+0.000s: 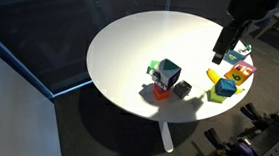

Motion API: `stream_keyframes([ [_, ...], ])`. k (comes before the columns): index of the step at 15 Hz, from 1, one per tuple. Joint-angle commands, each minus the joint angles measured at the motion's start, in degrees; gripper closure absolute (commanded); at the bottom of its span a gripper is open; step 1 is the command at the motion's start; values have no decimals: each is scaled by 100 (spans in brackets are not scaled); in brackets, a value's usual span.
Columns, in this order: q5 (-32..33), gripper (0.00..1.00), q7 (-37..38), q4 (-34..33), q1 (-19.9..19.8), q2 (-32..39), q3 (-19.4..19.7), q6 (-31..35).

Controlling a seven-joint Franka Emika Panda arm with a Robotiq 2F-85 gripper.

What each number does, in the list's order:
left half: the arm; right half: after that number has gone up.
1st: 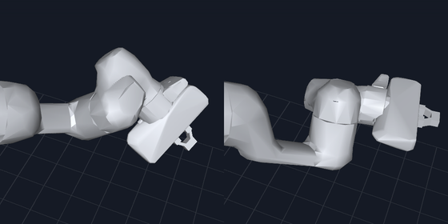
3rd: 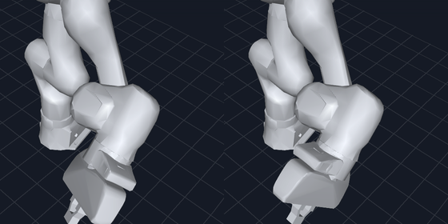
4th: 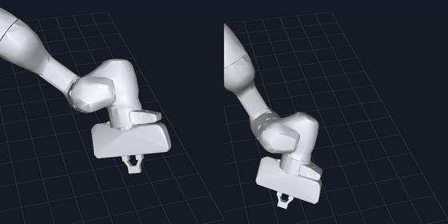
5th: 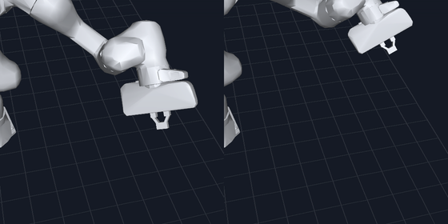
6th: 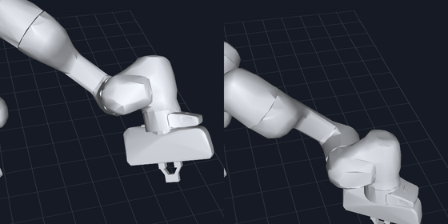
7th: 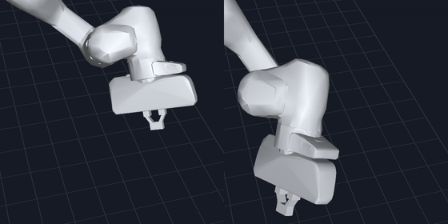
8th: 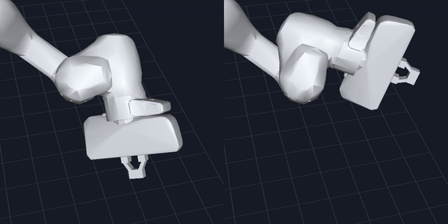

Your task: Pick up the square toy on the left and put it on top of the stack.

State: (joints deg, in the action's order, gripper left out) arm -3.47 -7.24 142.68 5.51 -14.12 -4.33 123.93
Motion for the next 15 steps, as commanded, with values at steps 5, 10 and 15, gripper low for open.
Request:
stream_keyframes([
  [5,-21,0,534,543,-82,-916,68,438],
  [10,-26,0,1279,664,-212,-1171,7,357],
  [15,-138,0,1317,717,-122,-1330,43,-64],
])
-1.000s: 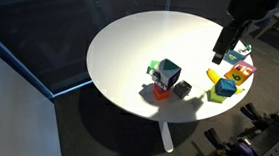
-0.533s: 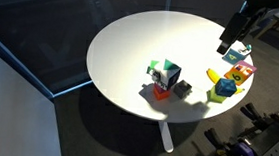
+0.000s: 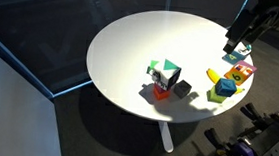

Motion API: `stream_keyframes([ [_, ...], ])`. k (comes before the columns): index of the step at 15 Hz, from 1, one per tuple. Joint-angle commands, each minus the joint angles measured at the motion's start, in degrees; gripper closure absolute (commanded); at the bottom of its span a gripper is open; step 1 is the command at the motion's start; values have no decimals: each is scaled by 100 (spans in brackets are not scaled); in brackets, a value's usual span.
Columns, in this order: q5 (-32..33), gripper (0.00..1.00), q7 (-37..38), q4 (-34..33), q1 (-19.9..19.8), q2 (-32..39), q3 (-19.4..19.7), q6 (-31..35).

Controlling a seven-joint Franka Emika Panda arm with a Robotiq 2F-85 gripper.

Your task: Pick up the square toy on the left and put it on top of the stack.

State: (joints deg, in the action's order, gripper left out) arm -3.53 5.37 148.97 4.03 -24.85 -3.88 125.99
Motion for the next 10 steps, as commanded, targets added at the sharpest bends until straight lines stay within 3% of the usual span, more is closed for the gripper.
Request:
stream_keyframes([
  [1,-149,0,27,76,38,-290,7,-366],
  [10,-73,0,-10,2,34,-219,-27,-505],
])
